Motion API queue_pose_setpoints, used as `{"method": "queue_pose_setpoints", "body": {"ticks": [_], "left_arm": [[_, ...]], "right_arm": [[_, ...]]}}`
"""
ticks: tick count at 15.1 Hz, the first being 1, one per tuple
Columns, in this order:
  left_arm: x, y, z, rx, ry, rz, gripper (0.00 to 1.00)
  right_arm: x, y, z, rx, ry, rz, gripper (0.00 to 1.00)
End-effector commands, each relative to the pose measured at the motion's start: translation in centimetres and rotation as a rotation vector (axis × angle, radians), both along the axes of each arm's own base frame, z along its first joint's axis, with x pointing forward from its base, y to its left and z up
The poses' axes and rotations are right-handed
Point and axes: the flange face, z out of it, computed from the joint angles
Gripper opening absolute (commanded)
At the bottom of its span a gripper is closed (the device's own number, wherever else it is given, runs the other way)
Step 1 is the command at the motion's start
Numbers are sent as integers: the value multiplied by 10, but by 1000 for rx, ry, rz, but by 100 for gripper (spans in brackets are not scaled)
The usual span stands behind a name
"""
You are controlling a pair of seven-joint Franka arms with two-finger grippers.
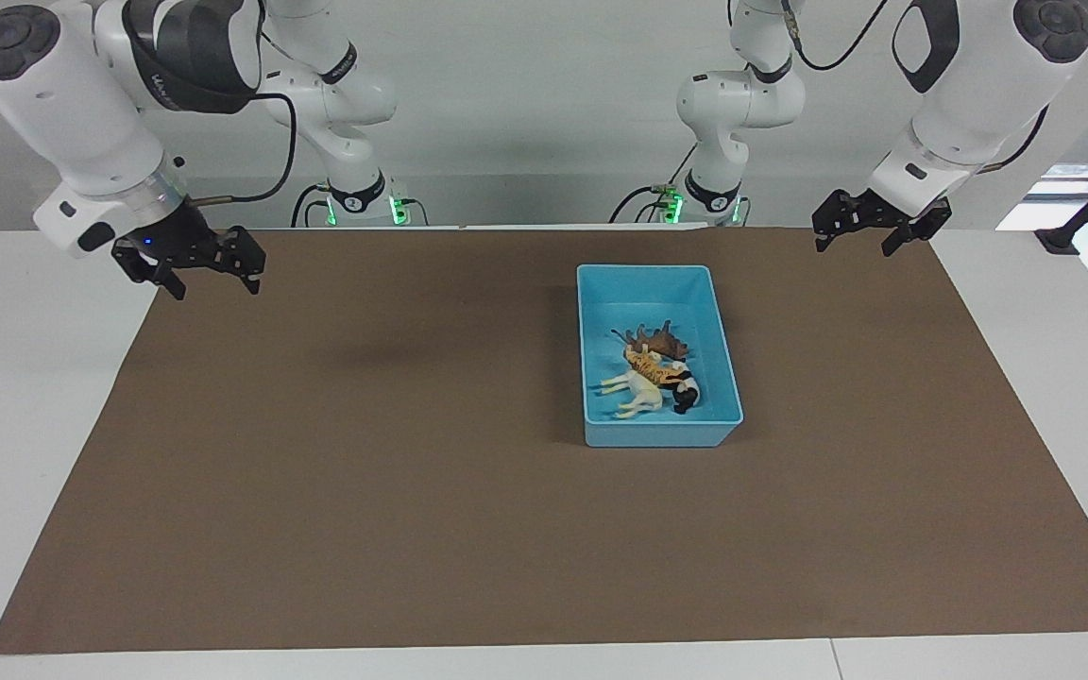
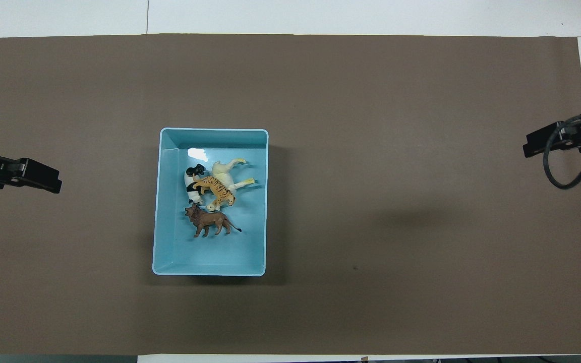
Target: Put all toys into storage box
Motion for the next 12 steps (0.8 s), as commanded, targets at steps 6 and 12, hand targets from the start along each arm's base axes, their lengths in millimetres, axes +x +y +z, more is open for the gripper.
{"method": "queue_pose_setpoints", "body": {"ticks": [6,12], "left_arm": [[0,-1,3,-10,-61,-7,100],[1,4,3,-8,-64,2,100]], "right_arm": [[-9,-28,9,-95,-72,-17,100],[-14,-27,11,-7,-23,-47,100]]}}
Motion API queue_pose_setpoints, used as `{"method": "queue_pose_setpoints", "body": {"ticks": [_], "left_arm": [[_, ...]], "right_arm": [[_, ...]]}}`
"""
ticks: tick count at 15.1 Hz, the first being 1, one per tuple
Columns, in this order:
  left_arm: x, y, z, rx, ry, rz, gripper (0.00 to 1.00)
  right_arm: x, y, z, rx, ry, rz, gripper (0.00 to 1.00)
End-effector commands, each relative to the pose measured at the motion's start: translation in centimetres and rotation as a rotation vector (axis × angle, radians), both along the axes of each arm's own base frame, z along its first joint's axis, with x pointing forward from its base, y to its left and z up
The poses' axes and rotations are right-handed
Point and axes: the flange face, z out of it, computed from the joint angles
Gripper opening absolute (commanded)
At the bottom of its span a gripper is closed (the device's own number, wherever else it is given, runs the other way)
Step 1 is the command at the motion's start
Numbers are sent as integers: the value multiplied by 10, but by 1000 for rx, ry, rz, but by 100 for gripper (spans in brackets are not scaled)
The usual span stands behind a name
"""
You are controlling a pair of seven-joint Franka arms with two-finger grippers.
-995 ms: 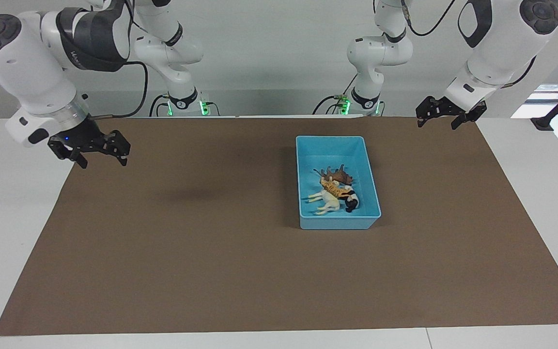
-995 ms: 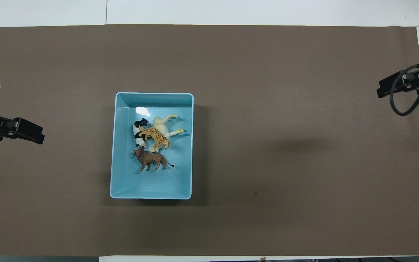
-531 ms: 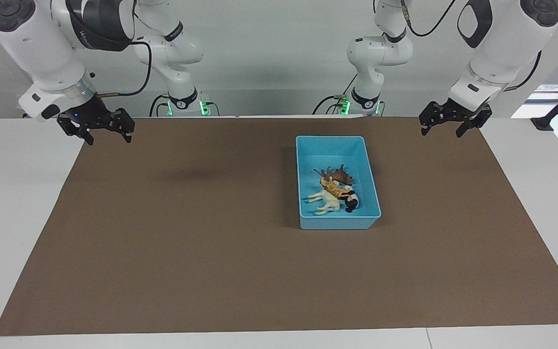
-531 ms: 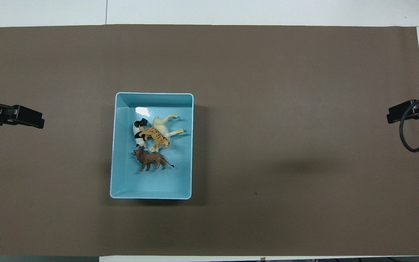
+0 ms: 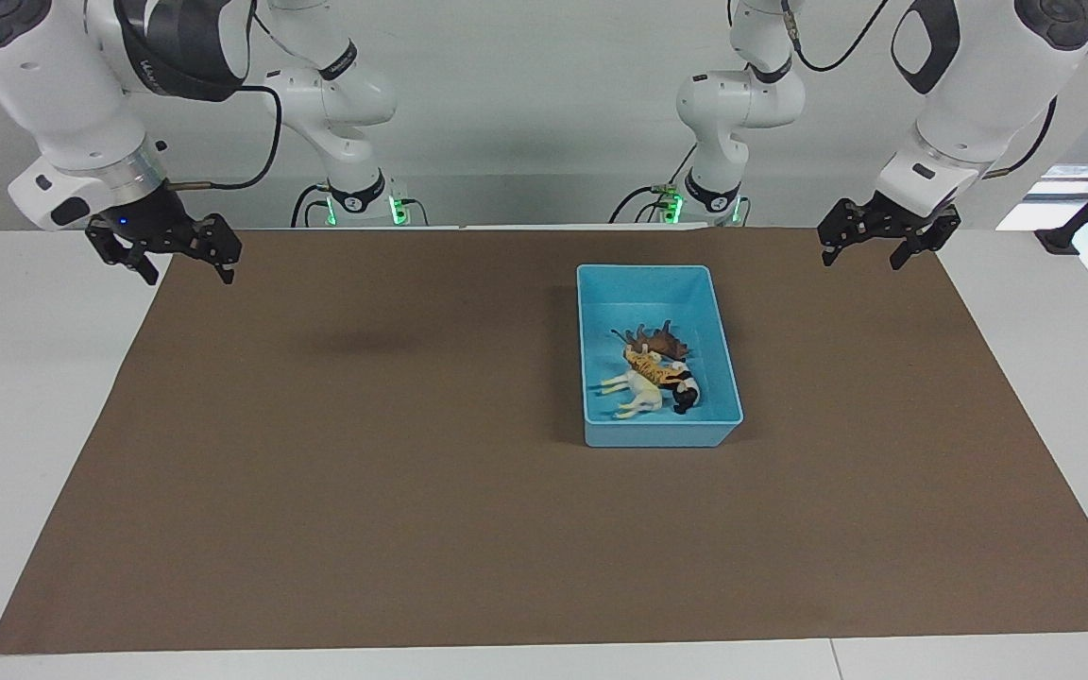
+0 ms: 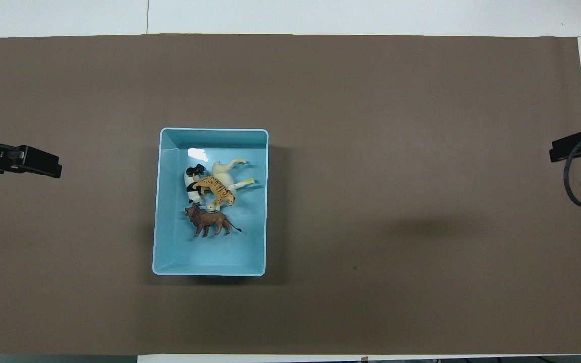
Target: Put all toys into storage box
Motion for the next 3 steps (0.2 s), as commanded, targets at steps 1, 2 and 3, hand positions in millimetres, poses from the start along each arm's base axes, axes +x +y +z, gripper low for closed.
{"method": "queue_pose_setpoints", "body": {"ticks": [1,2,3], "left_arm": [[-5,3,2,-4,-15,0,100],[-5,3,2,-4,-15,0,100],[-5,3,2,-4,-15,0,100]], "right_arm": [[-4,-2,4,28,15,-11,100],[-4,-2,4,28,17,-11,100],[-4,-2,3,29,21,-11,100]]}}
